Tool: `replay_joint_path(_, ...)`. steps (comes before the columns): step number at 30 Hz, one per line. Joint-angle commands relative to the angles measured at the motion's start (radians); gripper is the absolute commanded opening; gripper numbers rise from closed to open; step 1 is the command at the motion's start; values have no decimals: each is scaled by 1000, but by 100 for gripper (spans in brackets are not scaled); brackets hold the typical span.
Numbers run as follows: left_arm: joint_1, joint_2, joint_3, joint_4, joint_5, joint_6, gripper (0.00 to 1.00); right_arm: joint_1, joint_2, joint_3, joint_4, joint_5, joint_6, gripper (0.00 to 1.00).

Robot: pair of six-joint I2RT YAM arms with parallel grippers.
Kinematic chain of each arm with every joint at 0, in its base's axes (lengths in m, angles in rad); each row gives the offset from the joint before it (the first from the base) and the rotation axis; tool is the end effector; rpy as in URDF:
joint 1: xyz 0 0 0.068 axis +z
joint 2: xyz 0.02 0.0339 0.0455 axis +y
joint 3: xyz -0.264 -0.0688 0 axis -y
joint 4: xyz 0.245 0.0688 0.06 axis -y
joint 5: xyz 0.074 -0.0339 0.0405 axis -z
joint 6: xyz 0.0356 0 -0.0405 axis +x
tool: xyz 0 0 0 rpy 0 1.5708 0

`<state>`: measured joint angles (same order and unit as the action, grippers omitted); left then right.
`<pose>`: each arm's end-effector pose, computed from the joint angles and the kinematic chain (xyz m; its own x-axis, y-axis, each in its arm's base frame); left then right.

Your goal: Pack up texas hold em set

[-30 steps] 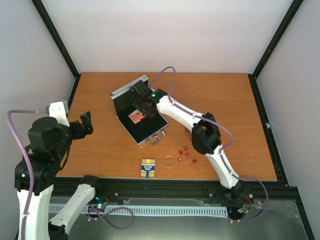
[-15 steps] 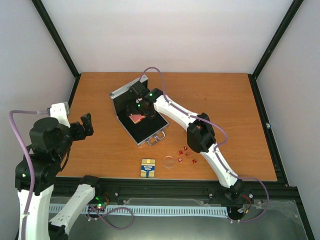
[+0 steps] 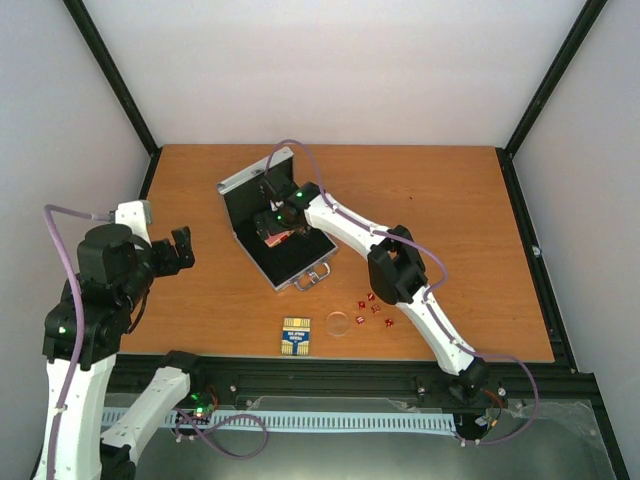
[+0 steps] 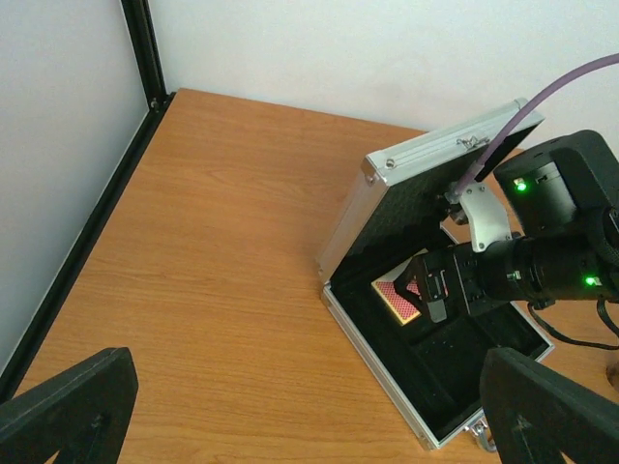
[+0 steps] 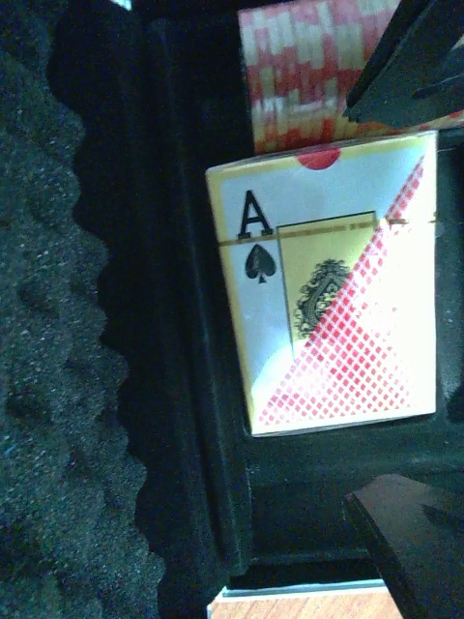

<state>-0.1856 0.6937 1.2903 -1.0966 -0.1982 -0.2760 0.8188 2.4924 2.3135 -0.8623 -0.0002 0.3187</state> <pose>0.0814 -0.0082 0.4174 -0.4564 -0.1862 -0.8701 -0.1177 0.9819 -0.1483 0.3671 0.3925 0.1940 -0.7887 -0.3845 -0.4797 -0.5089 0.8461 0.1585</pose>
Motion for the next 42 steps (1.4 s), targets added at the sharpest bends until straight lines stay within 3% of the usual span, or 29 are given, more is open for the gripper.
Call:
replay_joint_path(1,2,3,-10,12,-9,18,100,-6,-36,-66,124,9,-66,100)
replay_joint_path(15,2,18,-39,12,-22,21,100,-10,72,-120,200,-85,-57,100)
replay_joint_path(20,2,21,-46,22,-25,26,100,-12,24,-212,227,-106,-54,100)
replay_joint_path(30,2,15,-27,9,-24,28,100,-35,-91,-225,299,-263,-36,100)
replay_joint_path(36,2,1,-26,1,-24,27,100,-38,-167,-234,295,-132,-34,100)
replay_joint_path(42,2,-5,-52,10,-3,21,100,-38,-139,-201,239,-174,-76,100)
